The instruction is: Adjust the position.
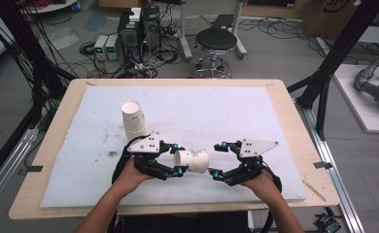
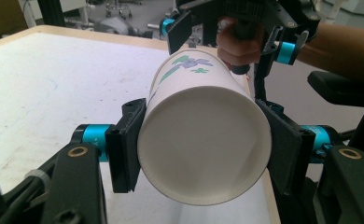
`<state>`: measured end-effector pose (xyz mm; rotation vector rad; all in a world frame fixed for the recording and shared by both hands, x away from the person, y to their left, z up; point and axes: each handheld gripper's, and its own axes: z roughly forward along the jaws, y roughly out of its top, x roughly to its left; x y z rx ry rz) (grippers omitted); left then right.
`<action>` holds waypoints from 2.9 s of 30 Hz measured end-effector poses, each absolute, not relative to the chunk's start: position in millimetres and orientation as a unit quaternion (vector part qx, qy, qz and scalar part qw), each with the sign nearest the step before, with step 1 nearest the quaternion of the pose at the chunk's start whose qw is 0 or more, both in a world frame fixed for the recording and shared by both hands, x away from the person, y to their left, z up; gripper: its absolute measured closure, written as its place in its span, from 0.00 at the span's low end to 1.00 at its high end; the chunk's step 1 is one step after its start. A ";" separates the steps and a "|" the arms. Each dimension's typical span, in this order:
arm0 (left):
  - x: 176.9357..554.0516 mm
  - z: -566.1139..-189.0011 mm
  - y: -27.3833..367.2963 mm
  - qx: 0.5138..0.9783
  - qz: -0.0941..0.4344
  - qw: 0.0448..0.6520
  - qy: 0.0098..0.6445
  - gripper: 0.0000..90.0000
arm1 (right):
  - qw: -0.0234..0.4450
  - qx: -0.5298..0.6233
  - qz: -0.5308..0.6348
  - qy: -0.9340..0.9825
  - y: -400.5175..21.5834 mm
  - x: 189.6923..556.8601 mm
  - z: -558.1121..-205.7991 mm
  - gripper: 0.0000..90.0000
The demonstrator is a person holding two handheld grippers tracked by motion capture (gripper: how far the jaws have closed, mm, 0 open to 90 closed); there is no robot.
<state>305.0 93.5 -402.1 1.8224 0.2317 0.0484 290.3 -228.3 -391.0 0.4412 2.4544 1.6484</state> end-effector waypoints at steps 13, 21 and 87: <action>303.4 -398.0 100.0 0.771 0.028 0.629 0.098 0.41 | 0.066 0.148 0.554 0.817 -231.2 292.1 -395.2 0.22; 301.7 -396.3 98.6 0.766 0.025 0.637 0.089 0.41 | 0.061 0.145 0.559 0.814 -229.0 292.7 -396.6 0.22; 300.1 -381.6 72.0 0.873 0.023 0.483 0.068 0.18 | 0.030 0.081 0.428 0.899 -193.3 304.5 -362.0 0.37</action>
